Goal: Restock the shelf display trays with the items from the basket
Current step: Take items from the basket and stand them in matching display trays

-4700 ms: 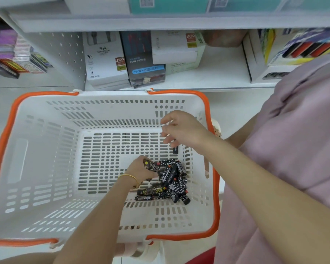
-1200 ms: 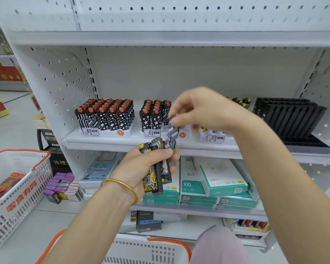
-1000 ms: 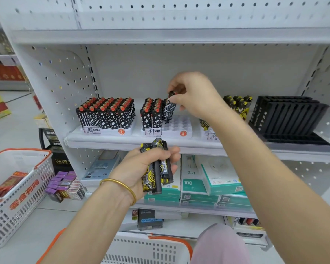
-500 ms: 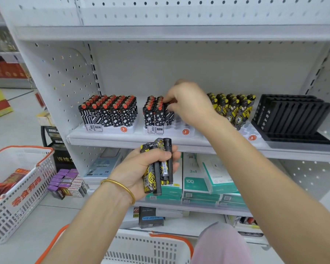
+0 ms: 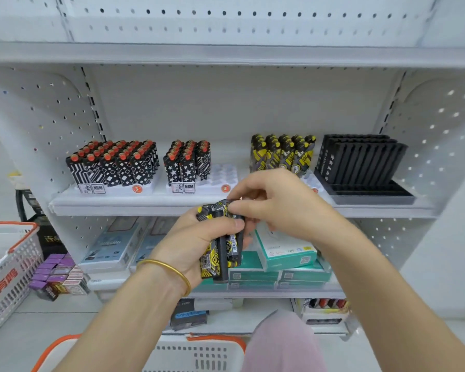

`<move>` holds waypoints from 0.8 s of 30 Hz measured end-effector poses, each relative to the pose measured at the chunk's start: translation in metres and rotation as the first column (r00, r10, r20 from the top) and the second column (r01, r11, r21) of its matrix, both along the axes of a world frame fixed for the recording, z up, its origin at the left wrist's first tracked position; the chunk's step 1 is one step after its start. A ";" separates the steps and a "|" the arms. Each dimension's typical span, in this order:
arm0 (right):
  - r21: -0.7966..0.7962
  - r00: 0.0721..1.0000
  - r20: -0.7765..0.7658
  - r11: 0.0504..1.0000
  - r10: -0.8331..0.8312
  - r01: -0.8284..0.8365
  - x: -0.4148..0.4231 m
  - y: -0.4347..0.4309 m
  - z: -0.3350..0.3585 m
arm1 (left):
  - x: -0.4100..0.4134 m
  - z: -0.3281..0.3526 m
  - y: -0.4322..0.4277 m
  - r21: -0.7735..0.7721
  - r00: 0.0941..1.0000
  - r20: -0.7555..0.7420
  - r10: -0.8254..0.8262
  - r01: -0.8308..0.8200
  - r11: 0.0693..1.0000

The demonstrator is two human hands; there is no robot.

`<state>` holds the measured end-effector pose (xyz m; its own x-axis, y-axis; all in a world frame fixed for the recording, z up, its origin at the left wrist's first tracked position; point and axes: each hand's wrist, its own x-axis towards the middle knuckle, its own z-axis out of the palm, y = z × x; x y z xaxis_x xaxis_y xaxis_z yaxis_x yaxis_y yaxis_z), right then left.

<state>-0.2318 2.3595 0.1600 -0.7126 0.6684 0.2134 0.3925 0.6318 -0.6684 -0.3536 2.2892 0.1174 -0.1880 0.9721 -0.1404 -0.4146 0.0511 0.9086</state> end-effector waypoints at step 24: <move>-0.055 0.700 -0.593 0.888 -0.398 0.457 0.143 0.063 0.000 | 0.128 -0.005 0.057 -0.158 0.985 0.034 -0.168 0.171 0.972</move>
<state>-0.0893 2.4225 0.1604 -0.0761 0.8271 0.5569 0.1972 0.5600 -0.8047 -0.2258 2.3463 0.1126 -0.0180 0.9541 -0.2989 -0.4055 0.2663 0.8745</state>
